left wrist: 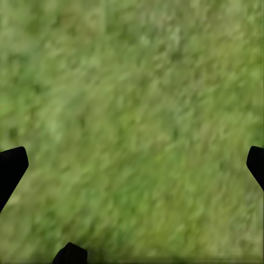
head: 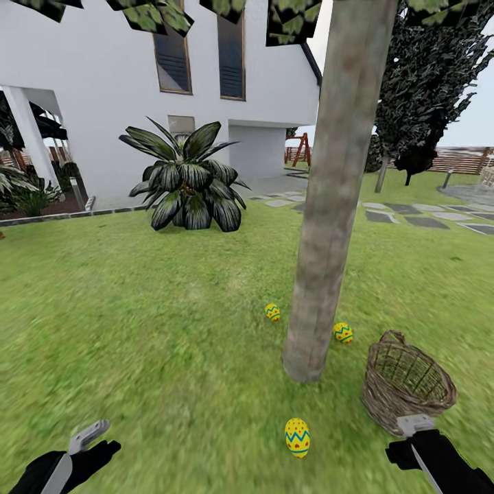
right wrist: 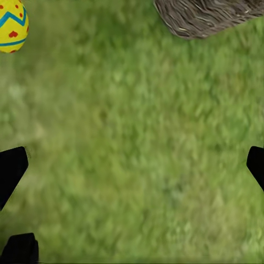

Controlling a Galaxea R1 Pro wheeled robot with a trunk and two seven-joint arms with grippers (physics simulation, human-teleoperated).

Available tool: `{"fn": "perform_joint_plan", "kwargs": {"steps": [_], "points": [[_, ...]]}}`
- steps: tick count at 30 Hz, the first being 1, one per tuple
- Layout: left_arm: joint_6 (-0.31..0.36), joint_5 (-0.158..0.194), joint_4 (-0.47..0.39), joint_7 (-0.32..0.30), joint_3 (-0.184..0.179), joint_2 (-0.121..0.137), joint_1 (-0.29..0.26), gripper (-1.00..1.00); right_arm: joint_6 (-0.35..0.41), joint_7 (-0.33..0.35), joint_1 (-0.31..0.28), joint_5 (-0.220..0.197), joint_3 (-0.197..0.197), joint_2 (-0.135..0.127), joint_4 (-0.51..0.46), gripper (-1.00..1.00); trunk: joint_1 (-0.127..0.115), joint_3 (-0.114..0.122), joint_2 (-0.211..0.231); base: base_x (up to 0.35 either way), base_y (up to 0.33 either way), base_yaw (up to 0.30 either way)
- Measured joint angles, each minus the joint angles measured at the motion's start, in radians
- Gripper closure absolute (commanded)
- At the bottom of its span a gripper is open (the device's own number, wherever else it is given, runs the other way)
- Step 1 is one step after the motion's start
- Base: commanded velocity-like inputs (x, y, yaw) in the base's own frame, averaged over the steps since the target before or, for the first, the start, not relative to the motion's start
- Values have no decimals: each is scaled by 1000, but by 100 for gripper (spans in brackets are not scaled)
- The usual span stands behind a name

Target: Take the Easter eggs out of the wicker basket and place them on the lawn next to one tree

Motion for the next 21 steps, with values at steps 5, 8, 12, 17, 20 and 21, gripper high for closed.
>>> {"fn": "perform_joint_plan", "kwargs": {"steps": [5, 8, 12, 17, 20, 21], "points": [[3, 0, 10, -2, -1, -9, 0, -100, -1, 0, 0, 5, 1, 16, 1, -100, -19, 16, 35, 0, 0, 0], [1, -2, 69, -3, -1, -9, 0, -100, -3, 0, 0, 6, 1, 42, 1, -100, -31, 25, 56, 0, 0, 0], [4, -3, 136, -10, -5, -8, 0, -100, -8, -2, 0, 9, 2, 64, 13, -100, -46, 38, 84, 0, 0, 0], [-1, -6, 252, -13, -15, -11, 0, -100, -52, -3, 0, 10, 1, 69, 140, -100, -65, 53, 119, 0, 0, 0], [2, -6, 329, -16, -14, -13, 0, -100, -107, -4, 0, 9, 3, 71, 216, -100, -77, 63, 140, 0, 0, 0], [1, -6, 359, -17, -14, -14, 0, -100, -118, -4, 0, 9, 3, 73, 247, -100, -81, 66, 147, 0, 0, 0]]}}
